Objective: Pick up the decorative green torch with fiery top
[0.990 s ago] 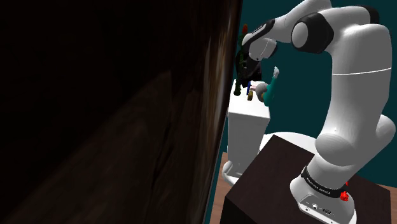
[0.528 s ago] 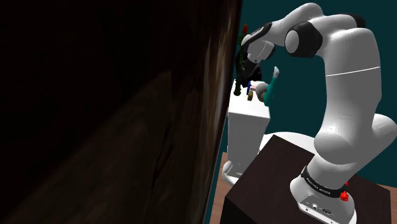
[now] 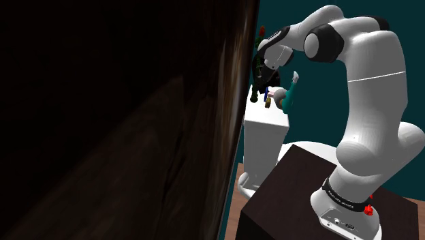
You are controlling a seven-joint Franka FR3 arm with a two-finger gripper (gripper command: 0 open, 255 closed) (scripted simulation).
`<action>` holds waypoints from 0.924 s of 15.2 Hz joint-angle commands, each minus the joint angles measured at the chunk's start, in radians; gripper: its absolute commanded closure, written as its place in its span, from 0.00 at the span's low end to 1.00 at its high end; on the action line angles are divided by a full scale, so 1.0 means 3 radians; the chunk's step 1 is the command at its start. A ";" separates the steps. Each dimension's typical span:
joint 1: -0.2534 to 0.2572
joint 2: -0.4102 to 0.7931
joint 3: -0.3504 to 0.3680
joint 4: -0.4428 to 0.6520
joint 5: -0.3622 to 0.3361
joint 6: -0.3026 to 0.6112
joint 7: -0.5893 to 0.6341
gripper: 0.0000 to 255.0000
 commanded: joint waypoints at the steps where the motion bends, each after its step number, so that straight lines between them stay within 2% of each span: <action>1: -0.0003 0.0007 -0.0004 -0.0001 -0.0003 0.0008 -0.0001 1.00; 5: -0.0007 0.0011 -0.0005 0.0007 -0.0003 0.0003 -0.0002 1.00; 14: 0.0027 -0.0173 -0.0078 0.0120 -0.0147 -0.0262 0.0167 1.00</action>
